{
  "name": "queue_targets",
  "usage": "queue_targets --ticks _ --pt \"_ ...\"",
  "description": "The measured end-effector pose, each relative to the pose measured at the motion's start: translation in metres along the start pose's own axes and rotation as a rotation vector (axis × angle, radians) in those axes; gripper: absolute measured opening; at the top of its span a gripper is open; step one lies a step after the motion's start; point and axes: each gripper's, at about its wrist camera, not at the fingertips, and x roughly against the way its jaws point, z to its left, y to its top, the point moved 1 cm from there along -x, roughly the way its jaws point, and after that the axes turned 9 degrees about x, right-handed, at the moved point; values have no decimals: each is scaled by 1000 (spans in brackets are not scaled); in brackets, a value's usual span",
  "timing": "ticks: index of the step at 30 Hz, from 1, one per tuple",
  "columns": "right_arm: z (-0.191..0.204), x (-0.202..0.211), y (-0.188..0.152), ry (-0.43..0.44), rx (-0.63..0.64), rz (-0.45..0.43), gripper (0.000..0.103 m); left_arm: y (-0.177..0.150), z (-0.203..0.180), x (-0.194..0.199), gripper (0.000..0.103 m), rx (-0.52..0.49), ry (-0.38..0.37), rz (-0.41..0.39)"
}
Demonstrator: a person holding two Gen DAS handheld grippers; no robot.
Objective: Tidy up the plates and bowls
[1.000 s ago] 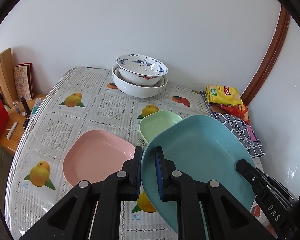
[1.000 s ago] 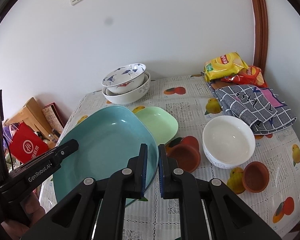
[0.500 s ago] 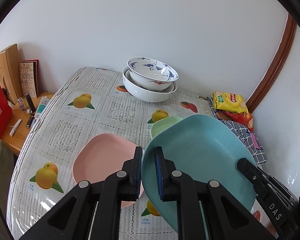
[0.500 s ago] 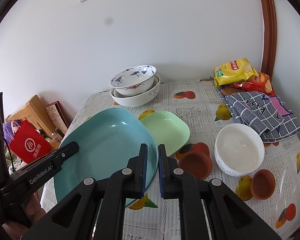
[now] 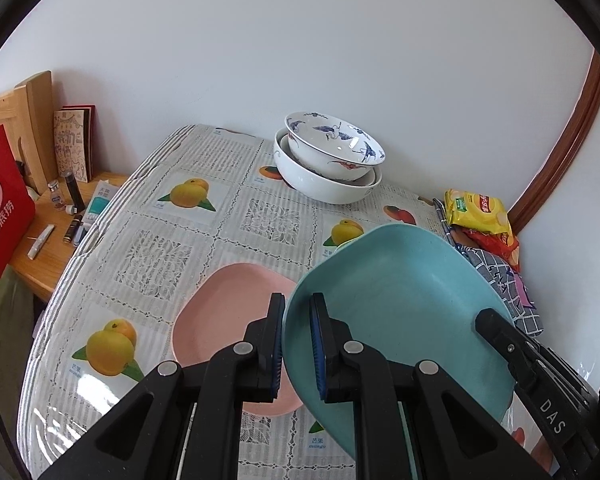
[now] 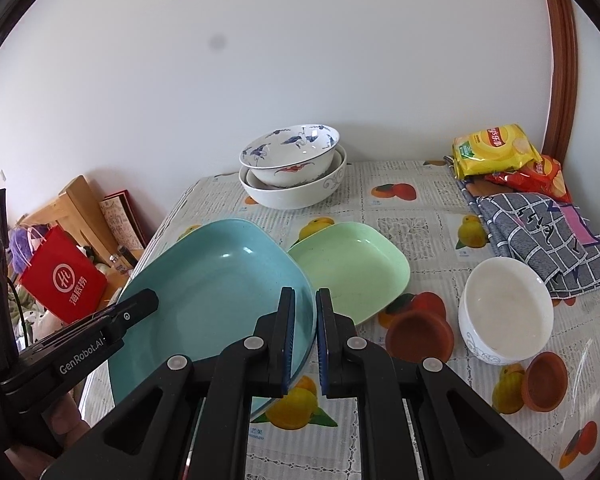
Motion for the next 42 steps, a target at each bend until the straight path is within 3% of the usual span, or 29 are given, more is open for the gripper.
queue_targets --ticks 10,23,42 --pt "30 -24 1 34 59 28 10 -2 37 -9 13 59 46 20" --pt "51 -63 -23 54 105 137 10 -20 74 -32 13 100 114 88" --pt "63 -120 -14 28 204 218 10 -12 86 -70 12 105 170 111"
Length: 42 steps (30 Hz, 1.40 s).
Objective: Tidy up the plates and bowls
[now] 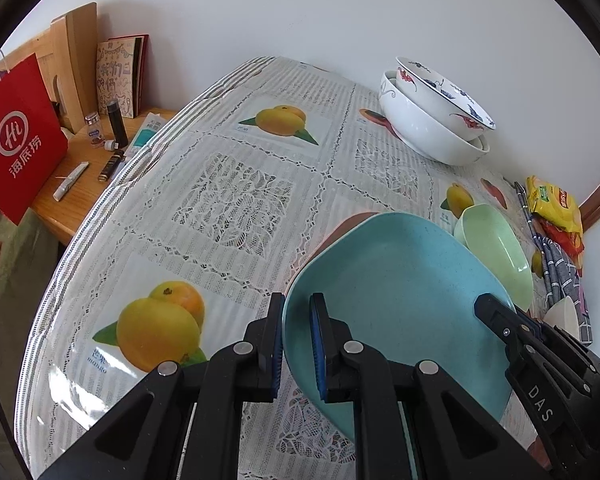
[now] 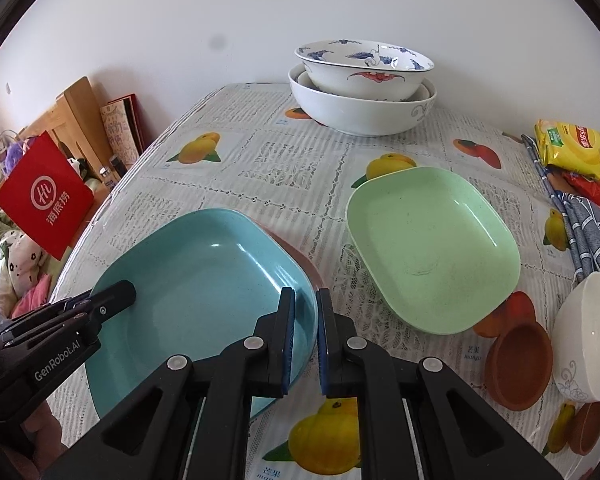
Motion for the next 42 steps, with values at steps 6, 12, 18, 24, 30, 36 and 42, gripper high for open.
queue_targets --ticks 6,12,18,24,30,36,42 --pt "0 -12 6 -6 29 10 12 4 -2 -5 12 -20 13 -10" --pt "2 -22 4 -21 60 10 13 3 1 -12 12 -21 -4 18" --pt "-2 -18 2 -37 70 -11 19 -3 -4 -9 13 -69 12 3" --pt "-11 1 1 -22 34 -41 31 -1 -8 4 13 -78 21 -15" --pt "-37 32 -6 -37 -36 -89 41 -4 -21 22 13 -98 15 -41" --pt "-71 74 -24 -111 -87 -155 50 -9 -50 40 13 -139 -22 -67" --pt "-98 108 -41 -167 -122 -174 55 -19 -90 50 15 -192 -75 -67"
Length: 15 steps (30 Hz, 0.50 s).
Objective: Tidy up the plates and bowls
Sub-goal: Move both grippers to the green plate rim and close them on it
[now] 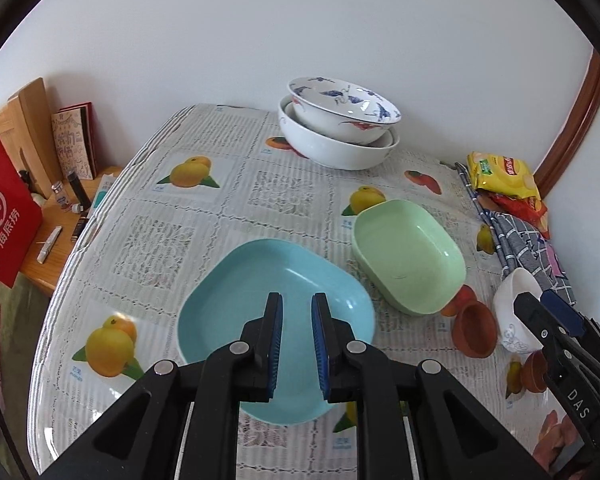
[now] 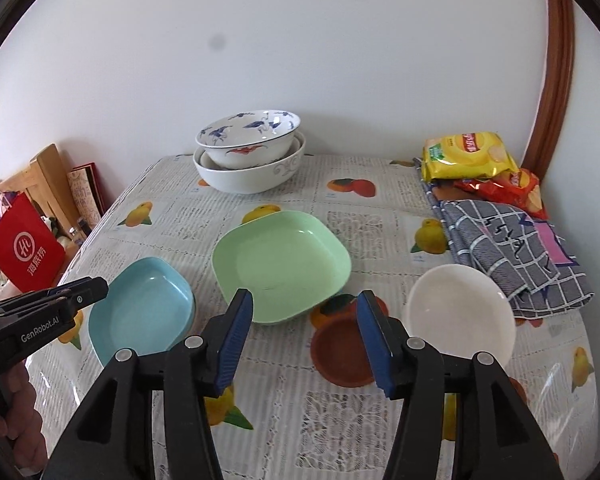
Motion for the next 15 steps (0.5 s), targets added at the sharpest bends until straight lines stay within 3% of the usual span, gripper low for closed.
queue_targets --ticks 8,11,15 --pt "-24 12 -9 6 -45 27 55 -7 -42 8 15 -53 -59 5" --pt "-29 12 -11 8 -58 33 55 -7 -49 7 27 -68 -57 1" --pt "-34 9 -11 7 -75 43 55 -4 -53 3 29 -69 -60 4"
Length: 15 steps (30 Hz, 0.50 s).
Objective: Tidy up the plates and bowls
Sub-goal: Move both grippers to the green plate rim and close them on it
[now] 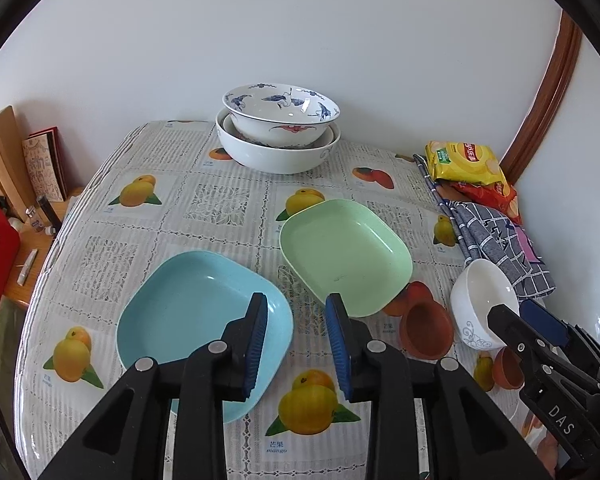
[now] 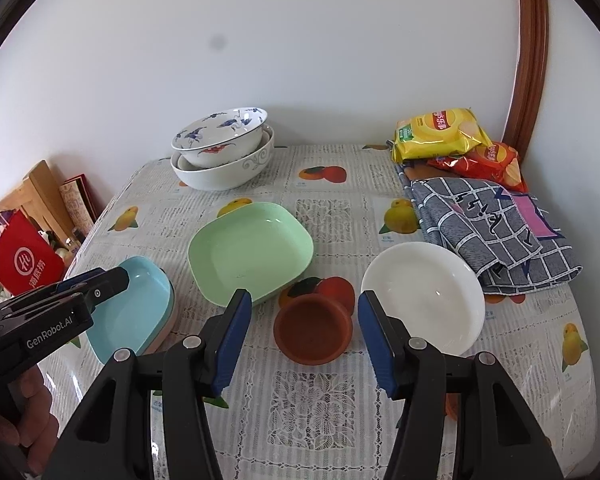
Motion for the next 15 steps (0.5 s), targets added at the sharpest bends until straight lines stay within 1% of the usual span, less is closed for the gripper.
queue_targets --ticks 3,6,15 --pt "-2 -4 2 14 -8 2 55 4 -1 -5 29 -6 5 4" --pt "-2 -10 5 -3 -3 1 55 7 0 -9 29 -4 3 7" --pt "-2 -30 17 -5 -4 4 55 20 7 -29 29 4 23 32"
